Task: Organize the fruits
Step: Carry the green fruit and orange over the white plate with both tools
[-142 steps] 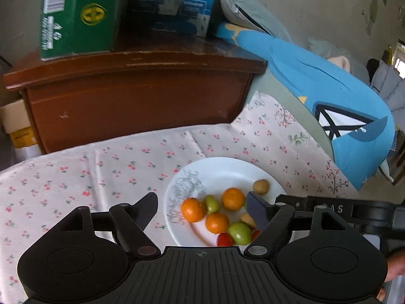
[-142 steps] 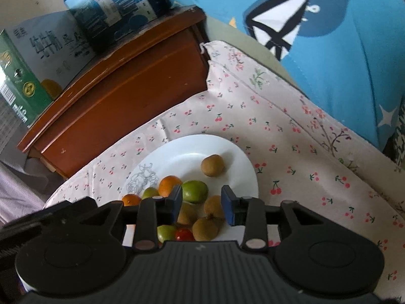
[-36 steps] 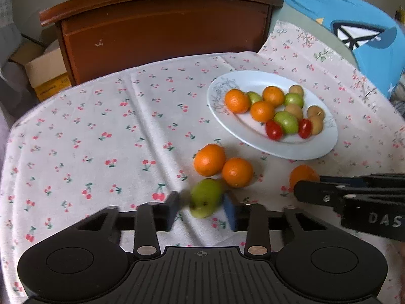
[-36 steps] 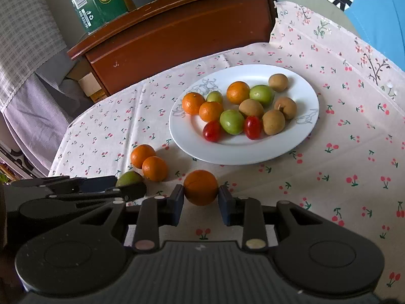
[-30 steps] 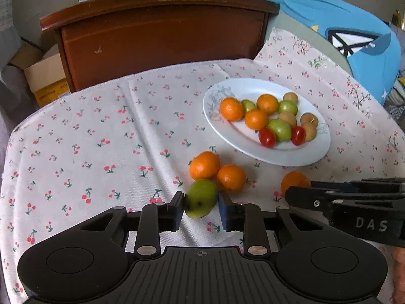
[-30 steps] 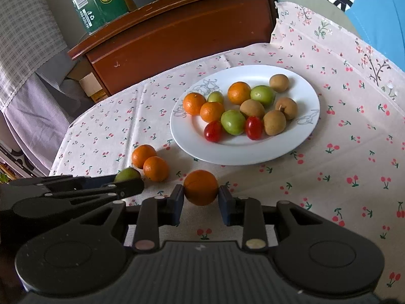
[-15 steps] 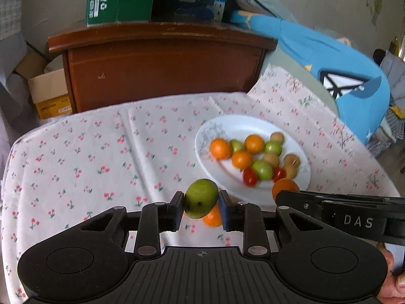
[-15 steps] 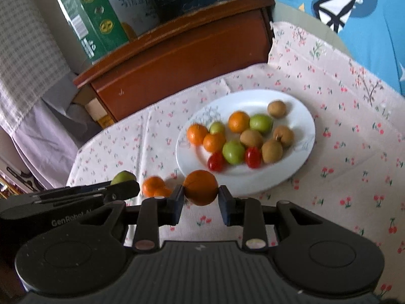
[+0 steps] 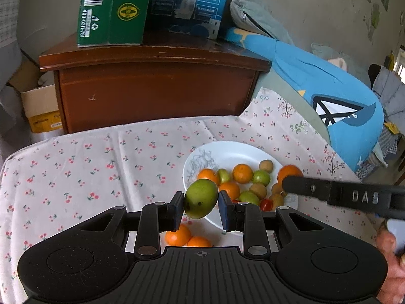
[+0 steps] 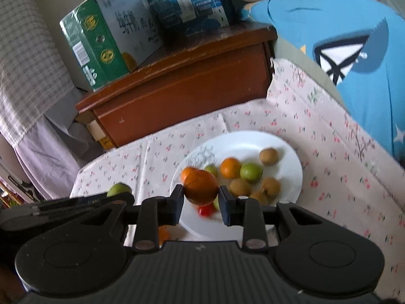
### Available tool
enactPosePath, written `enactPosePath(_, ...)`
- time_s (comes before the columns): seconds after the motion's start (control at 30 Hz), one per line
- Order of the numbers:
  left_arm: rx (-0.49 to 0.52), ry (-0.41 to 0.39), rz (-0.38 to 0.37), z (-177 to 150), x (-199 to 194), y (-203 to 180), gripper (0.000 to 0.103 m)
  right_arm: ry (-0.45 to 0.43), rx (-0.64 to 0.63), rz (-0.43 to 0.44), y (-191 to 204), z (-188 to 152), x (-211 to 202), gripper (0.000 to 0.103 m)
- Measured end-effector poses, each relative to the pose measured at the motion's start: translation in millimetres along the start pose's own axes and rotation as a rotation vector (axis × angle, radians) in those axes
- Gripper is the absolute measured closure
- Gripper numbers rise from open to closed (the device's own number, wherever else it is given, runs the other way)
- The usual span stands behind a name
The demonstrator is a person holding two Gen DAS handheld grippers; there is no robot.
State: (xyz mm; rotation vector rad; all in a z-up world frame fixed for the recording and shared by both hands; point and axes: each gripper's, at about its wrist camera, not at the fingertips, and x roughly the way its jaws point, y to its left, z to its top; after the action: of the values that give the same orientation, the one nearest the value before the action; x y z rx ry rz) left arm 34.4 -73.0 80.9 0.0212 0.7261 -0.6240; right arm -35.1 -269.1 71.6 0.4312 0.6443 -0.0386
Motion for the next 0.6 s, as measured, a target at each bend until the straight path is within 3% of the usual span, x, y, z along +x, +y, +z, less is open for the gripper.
enactPosePath(0.6, 0.018, 0.053, -0.011, 0, 52, -13, 0.077, -0.014, 0.048, -0.079, -33, 31, 57, 0.073)
